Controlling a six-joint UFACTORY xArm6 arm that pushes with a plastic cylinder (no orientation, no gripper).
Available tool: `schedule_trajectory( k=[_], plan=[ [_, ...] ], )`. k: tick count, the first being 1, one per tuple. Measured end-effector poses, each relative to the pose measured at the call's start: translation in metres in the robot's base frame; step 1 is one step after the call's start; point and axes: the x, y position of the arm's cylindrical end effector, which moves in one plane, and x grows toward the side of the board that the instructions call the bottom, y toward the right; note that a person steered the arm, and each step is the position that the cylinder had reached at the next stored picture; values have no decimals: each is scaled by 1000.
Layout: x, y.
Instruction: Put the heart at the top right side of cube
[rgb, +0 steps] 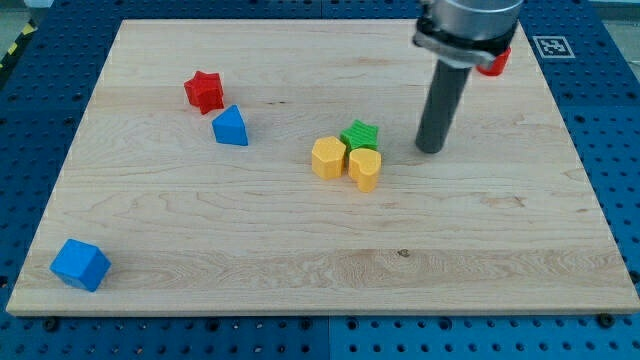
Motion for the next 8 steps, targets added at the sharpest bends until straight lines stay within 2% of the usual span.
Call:
schedule_trajectory(
  k=[2, 3, 5, 7, 8],
  plan=[
    [33, -106],
    [34, -120],
    [31, -34],
    [51, -114],
    [60, -135]
  ],
)
